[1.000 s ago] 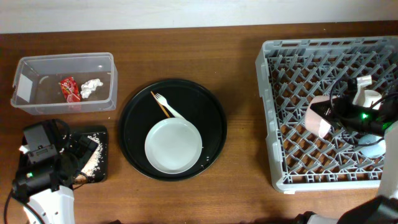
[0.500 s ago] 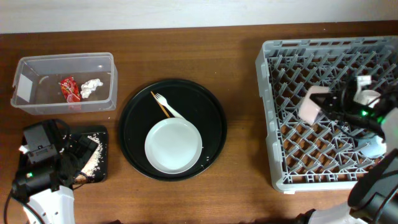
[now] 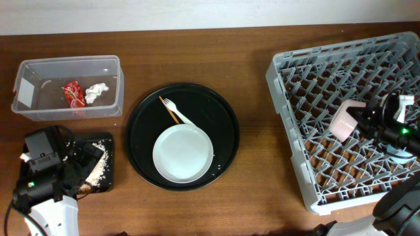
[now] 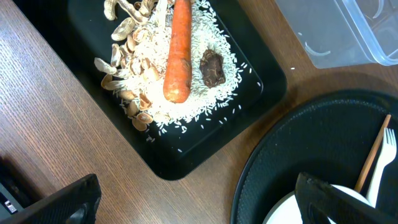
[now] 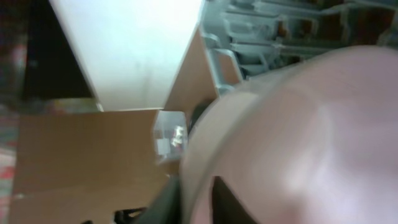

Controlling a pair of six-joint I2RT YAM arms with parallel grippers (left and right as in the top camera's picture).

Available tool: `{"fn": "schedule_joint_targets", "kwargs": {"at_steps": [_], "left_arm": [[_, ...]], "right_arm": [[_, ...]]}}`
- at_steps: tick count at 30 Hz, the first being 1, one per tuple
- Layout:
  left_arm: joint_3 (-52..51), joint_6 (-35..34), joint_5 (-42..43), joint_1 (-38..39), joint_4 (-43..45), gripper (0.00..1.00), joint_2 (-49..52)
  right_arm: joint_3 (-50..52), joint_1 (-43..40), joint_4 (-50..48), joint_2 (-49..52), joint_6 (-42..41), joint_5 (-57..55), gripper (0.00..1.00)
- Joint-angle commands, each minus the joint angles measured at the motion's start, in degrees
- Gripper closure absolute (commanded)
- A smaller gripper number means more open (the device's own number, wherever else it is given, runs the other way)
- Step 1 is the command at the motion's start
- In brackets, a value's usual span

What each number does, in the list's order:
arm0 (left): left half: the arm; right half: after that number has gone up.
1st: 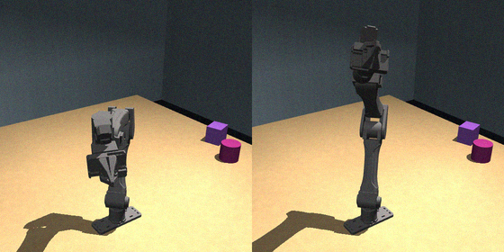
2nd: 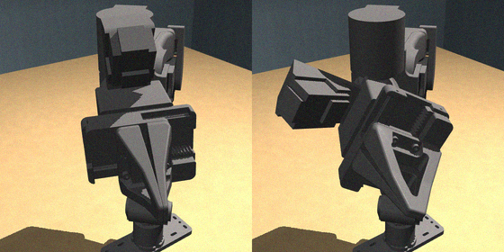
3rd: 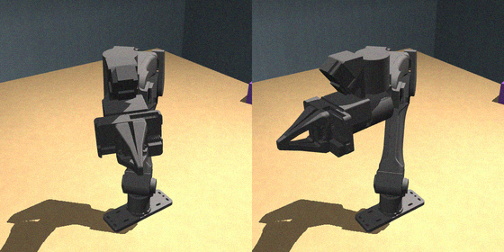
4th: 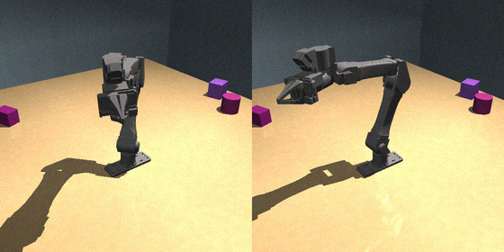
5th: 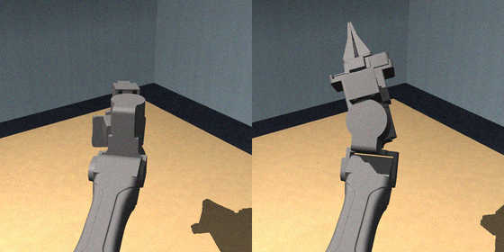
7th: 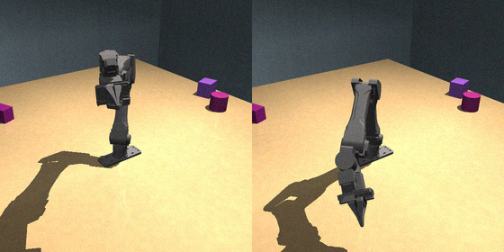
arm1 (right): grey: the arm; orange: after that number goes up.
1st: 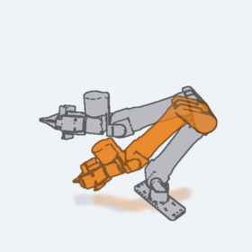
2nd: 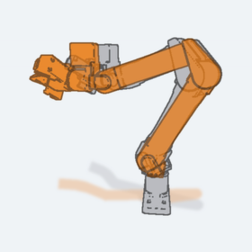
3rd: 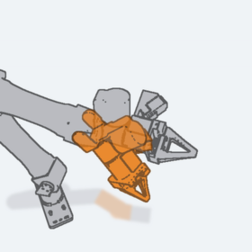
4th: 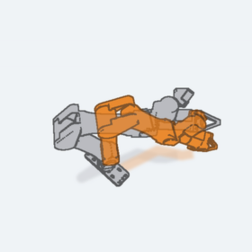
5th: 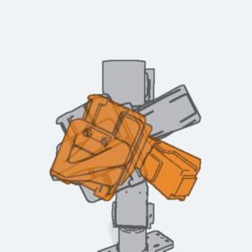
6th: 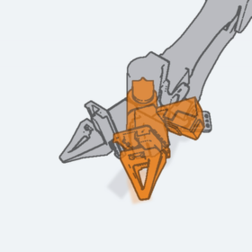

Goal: Sort waste into correct bins and load items into the dishwasher rack
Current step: 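Lower the pink bowl into the rack, adjust it, and release, then reach the right gripper to the white plate and grasp its rim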

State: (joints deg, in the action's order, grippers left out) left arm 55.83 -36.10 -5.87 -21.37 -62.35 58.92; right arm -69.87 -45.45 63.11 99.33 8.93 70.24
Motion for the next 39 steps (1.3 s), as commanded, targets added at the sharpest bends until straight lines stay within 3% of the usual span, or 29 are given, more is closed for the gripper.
{"fn": "schedule_joint_targets", "kwargs": {"at_steps": [1, 3, 11, 20, 31, 36, 39], "left_arm": [[1.01, -0.55, -0.42, -0.28, 0.09, 0.01, -0.44], [1.01, -0.55, -0.42, -0.28, 0.09, 0.01, -0.44], [1.01, -0.55, -0.44, -0.28, 0.09, 0.01, -0.44], [1.01, -0.57, -0.42, -0.28, 0.09, 0.01, -0.44], [1.01, -0.55, -0.42, -0.28, 0.09, 0.01, -0.44], [1.01, -0.55, -0.44, -0.28, 0.09, 0.01, -0.44], [1.01, -0.55, -0.44, -0.28, 0.09, 0.01, -0.44]], "right_arm": [[-0.04, -0.81, -0.04, 1.09, -3.21, -18.18, 0.65], [-0.68, -0.81, -0.04, 0.92, -5.88, -21.31, 0.55], [-5.51, -1.55, 2.71, -4.57, -14.36, -34.69, 0.44], [-8.13, -1.51, 5.16, -12.68, -19.30, -42.47, 0.09], [-17.51, -0.24, 11.69, -25.16, -17.81, -40.02, 0.04], [-17.57, 6.64, 12.61, -30.93, -17.79, -38.97, 0.04], [-17.57, 16.09, 12.74, -31.85, -17.79, -36.54, 0.01]]}}
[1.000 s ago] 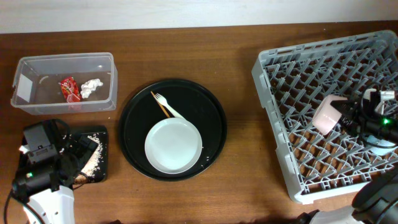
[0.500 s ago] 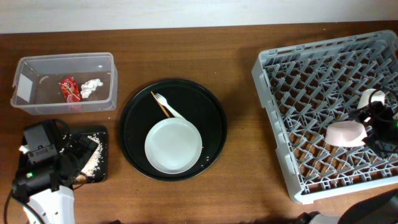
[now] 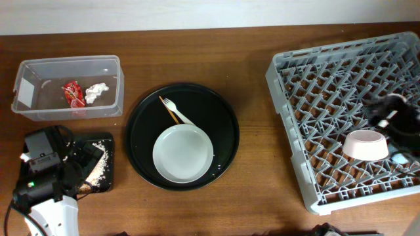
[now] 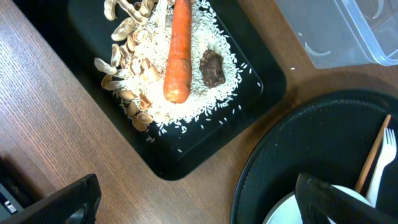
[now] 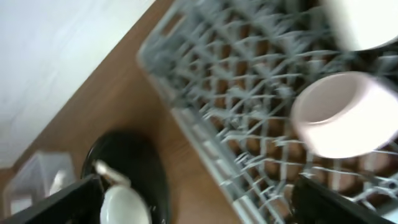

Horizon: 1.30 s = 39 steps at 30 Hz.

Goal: Sort waste into correct bins and load items into the dishwasher rack
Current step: 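Reach the right gripper to the white plate and grasp its rim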

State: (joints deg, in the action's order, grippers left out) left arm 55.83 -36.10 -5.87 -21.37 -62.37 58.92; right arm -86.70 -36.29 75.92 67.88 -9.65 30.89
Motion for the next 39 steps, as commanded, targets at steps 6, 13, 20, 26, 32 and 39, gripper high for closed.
{"fn": "schedule_joint_targets", "kwargs": {"at_steps": [6, 13, 20, 26, 32, 39], "left_arm": [[1.01, -0.57, -0.42, -0.28, 0.11, 0.01, -0.44], [1.01, -0.55, -0.44, -0.28, 0.11, 0.01, -0.44], [1.01, -0.55, -0.44, -0.28, 0.11, 0.01, -0.44], [1.01, -0.55, -0.42, -0.28, 0.11, 0.01, -0.44], [1.01, -0.55, -0.44, -0.28, 0.11, 0.01, -0.44], [1.01, -0.55, -0.44, -0.28, 0.11, 0.01, -0.44]], "right_arm": [[-0.04, 31.34, -4.44, 2.01, 1.11, -4.02, 0.06], [0.00, 58.38, -10.78, 13.20, -10.93, -22.18, 0.03], [0.00, 71.23, -21.59, 32.61, -17.99, -24.70, 0.09], [0.00, 73.20, -24.44, 44.76, -19.78, -26.86, 0.12], [0.00, 73.68, -25.62, 50.77, -19.32, -25.03, 0.32], [0.00, 75.08, -26.10, 53.77, -19.37, -25.14, 0.52]]}}
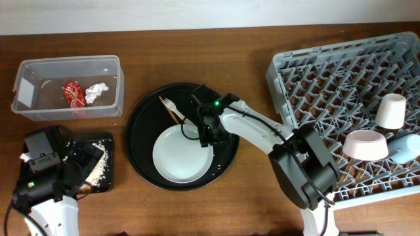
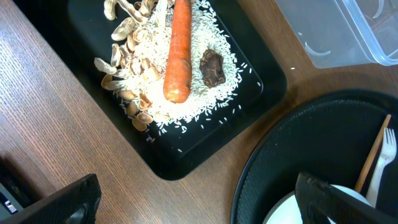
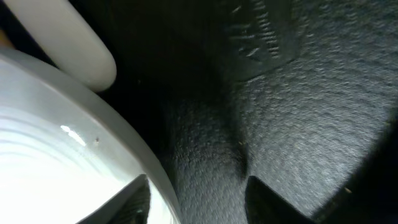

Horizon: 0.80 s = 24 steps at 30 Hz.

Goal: Sort waste into correct bins and load items into the dishwasher rack
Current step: 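Reach the right gripper to the white plate and grasp its rim, then lift the white plate and stand it upright in the rack's back row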

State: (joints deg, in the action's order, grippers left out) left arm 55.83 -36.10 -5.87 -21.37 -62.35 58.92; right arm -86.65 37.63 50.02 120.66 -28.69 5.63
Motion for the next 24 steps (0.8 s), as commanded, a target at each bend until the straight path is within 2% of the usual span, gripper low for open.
{"fn": "schedule_joint_targets", "kwargs": {"at_steps": [1, 4, 8, 10, 17, 24], "left_arm": [[1.01, -0.55, -0.42, -0.28, 0.09, 0.01, -0.44], [1.01, -0.55, -0.44, -0.28, 0.09, 0.01, -0.44], [1.01, -0.55, -0.42, -0.28, 0.09, 0.01, -0.44], [1.01, -0.57, -0.44, -0.28, 0.09, 0.01, -0.44], [1.01, -0.57, -0.42, -0.28, 0.09, 0.01, -0.44], [1.01, -0.55, -0.44, -0.28, 0.09, 0.01, -0.44]], "right_arm": [[-0.02, 1.57, -0.39, 1.14, -0.33, 0.13, 0.52], [-0.02, 2.51, -0.81, 1.60, -0.33, -0.04, 0.54], [-0.04, 2.84, -0.79, 1.62, -0.59, -0.57, 0.80], [-0.31, 2.32, -0.09, 1.40, -0.79, -0.55, 0.96], [-8.26, -1.88, 11.87, -1.99, -0.24, -0.55, 0.96], [-24.65, -11.56, 25.40, -9.25, 9.14, -2.73, 0.96]]}}
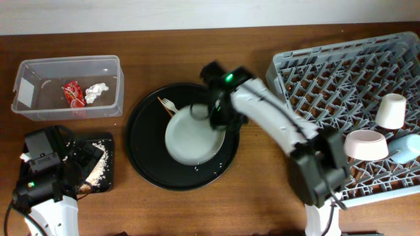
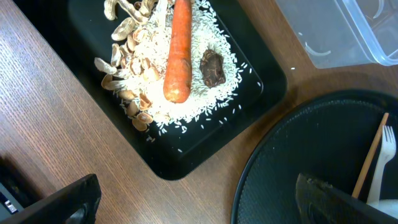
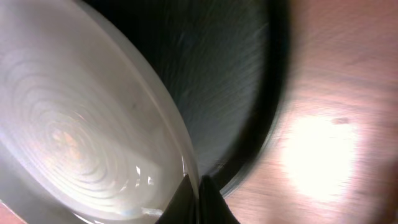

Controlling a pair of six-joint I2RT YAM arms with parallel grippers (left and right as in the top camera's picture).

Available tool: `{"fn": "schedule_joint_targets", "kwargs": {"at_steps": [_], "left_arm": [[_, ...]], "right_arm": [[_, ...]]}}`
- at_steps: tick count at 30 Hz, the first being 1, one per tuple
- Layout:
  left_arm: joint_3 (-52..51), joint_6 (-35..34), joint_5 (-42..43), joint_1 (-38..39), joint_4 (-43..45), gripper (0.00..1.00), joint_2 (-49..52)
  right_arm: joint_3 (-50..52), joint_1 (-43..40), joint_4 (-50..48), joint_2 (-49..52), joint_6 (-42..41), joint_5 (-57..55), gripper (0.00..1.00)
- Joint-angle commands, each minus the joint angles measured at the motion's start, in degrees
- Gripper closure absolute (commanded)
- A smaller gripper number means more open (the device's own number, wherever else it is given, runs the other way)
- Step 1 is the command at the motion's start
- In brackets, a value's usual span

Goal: Sort waste into correct bins and load items into the dishwasher rack
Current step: 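Lift the white plate and stand it upright in the rack's back row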

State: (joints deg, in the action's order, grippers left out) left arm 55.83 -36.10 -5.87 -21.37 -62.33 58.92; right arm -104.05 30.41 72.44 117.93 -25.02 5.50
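A white plate (image 1: 191, 136) is tilted over the round black tray (image 1: 147, 154); my right gripper (image 1: 220, 117) is shut on its right rim. In the right wrist view the plate (image 3: 81, 124) fills the left side, with its rim pinched where the right gripper (image 3: 195, 186) closes. A white fork (image 1: 168, 103) and a wooden chopstick (image 1: 164, 107) lie in the tray. My left gripper (image 2: 199, 208) is open and empty, above the square black tray (image 2: 261, 81) holding a carrot (image 2: 178, 50), rice and peanut shells (image 2: 121, 87).
The grey dishwasher rack (image 1: 308, 85) at the right holds a pink bowl (image 1: 365, 144), a white cup (image 1: 392, 110) and a blue item (image 1: 408, 145). A clear bin (image 1: 26, 108) at the back left holds a red wrapper (image 1: 72, 94) and a crumpled tissue (image 1: 97, 92).
My right gripper was at the plate's right edge with the plate flat in the round tray. Now it is shut on the rim, and the plate is tilted and shifted toward the back right. Left arm unchanged.
My right gripper first held the pink bowl over the rack. Then the bowl lay in the rack, let go. Later the gripper was at the white plate in the round tray, and now it grips that plate. My left gripper stayed open above the food tray.
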Motion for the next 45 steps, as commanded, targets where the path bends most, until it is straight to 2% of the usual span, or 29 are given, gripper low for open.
{"fn": "schedule_joint_targets", "kwargs": {"at_steps": [1, 4, 8, 15, 24, 30, 38, 43, 44, 45], "left_arm": [[1.01, -0.55, -0.42, -0.28, 0.07, 0.01, -0.44], [1.01, -0.55, -0.44, -0.28, 0.07, 0.01, -0.44], [1.01, -0.55, -0.42, -0.28, 0.04, 0.01, -0.44], [1.01, -0.57, -0.44, -0.28, 0.07, 0.01, -0.44], [1.01, -0.55, -0.44, -0.28, 0.07, 0.01, -0.44], [1.01, -0.55, -0.42, -0.28, 0.07, 0.01, -0.44], [1.01, -0.55, -0.44, -0.28, 0.07, 0.01, -0.44], [1.01, -0.57, -0.42, -0.28, 0.07, 0.01, -0.44], [1.01, -0.55, -0.42, -0.28, 0.07, 0.01, -0.44], [1.01, -0.55, -0.44, -0.28, 0.07, 0.01, -0.44]], "right_arm": [[-10.03, -6.49, 5.11, -7.69, 6.88, -5.07, 0.96], [-16.22, -13.44, 9.68, -10.27, 10.75, -15.47, 0.96], [-18.23, -24.52, 9.20, -11.82, 22.10, -17.84, 0.96], [-17.99, -34.64, 4.74, -10.51, 22.03, -27.71, 0.96], [-17.79, -34.77, 1.22, -8.24, 20.06, -42.10, 0.96], [-11.15, -32.68, -2.89, -7.61, 20.13, -45.48, 0.96], [-2.05, -28.04, -9.07, -7.50, 20.09, -55.54, 0.96], [-0.35, -25.66, -10.36, -7.50, 20.11, -56.70, 0.96], [-0.35, -25.16, -10.34, -7.50, 20.11, -56.43, 0.95], [-0.37, -24.26, -9.99, -7.52, 20.13, -55.25, 0.85]]}}
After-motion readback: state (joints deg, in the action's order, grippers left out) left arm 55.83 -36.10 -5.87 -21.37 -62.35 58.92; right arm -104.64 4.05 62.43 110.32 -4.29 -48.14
